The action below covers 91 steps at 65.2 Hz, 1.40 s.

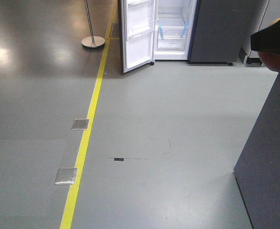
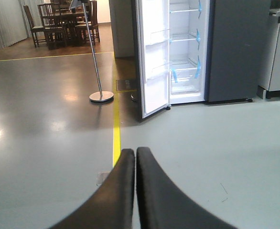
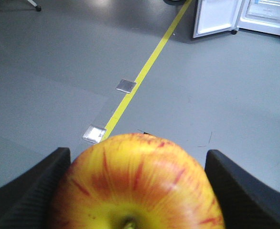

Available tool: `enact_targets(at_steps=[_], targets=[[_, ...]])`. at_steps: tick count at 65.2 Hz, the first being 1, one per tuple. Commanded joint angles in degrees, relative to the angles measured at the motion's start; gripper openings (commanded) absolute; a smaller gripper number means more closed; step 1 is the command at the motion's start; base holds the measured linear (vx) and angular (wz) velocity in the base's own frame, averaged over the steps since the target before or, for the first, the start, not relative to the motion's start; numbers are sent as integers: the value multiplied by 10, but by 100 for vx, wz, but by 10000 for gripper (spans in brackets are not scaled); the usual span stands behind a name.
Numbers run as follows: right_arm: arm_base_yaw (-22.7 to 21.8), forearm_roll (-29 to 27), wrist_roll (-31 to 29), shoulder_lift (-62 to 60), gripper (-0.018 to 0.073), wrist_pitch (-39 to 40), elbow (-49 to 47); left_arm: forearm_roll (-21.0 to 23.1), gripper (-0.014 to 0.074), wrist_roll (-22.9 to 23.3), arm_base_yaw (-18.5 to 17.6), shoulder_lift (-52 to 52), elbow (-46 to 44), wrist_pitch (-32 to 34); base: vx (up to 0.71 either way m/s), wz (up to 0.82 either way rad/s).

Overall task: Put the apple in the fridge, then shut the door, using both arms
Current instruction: 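Drive the base along the yellow line toward the open refrigerator, then keep driving toward the refrigerator with the apple held in the right gripper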

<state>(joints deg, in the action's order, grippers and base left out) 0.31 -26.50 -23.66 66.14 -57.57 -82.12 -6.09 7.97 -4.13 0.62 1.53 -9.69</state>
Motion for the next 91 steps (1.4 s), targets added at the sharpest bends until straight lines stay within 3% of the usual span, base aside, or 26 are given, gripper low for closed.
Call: enact_targets(at_steps=[1,91], targets=[[-2,-15,-4,-12,179,38,-17,1,-8,4,0,9,9,41,14,2],[-2,-15,-4,-12,179,38,-17,1,-8,4,0,9,9,41,12,2]])
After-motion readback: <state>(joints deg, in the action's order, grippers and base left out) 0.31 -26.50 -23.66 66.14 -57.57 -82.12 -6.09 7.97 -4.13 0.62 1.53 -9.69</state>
